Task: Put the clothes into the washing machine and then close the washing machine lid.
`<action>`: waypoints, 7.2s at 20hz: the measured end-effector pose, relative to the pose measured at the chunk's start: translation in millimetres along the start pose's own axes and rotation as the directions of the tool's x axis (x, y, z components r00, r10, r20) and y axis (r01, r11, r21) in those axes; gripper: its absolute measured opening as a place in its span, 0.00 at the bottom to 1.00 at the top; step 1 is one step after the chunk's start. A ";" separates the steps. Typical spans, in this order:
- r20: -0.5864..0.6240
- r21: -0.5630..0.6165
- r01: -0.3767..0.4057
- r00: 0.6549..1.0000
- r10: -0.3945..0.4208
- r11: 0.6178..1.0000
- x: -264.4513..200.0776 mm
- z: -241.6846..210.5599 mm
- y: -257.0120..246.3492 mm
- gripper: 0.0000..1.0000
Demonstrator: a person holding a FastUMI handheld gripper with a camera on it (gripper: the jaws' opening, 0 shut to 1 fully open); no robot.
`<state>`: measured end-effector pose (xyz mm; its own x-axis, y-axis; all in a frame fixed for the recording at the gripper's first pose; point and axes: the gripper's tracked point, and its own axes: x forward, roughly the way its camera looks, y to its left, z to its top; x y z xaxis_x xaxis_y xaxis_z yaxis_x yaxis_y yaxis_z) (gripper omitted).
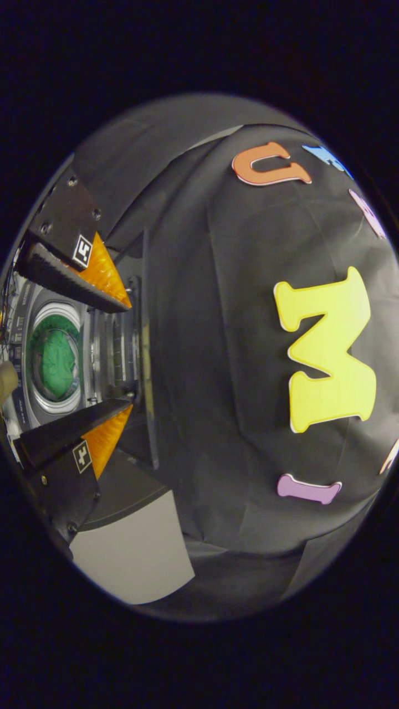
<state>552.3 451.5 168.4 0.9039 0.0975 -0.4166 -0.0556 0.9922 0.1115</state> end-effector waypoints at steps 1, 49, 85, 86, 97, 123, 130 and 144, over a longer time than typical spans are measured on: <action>0.001 -0.003 0.003 1.000 -0.003 1.000 5.6 6.4 2.6 0.98; -0.031 -0.069 -0.023 0.999 0.021 0.997 -6.7 -81.1 12.7 0.98; -0.052 -0.074 0.000 0.999 -0.004 0.997 50.9 -17.6 10.5 0.98; -0.076 -0.050 -0.013 0.997 0.009 0.999 47.7 -26.3 11.4 0.99; 0.039 -0.090 0.027 0.999 -0.024 0.996 56.5 24.3 13.4 0.98; -0.008 -0.110 -0.049 0.999 0.048 0.993 -36.3 -119.0 1.2 0.99; 0.094 -0.117 -0.077 0.992 0.088 0.990 -128.4 -127.1 -35.1 0.99; 0.390 -0.020 -0.055 0.919 0.058 0.998 -386.8 -198.2 -281.3 0.99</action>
<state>134.3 150.1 119.4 0.9928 0.1171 -0.0249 -0.1135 0.9867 0.1164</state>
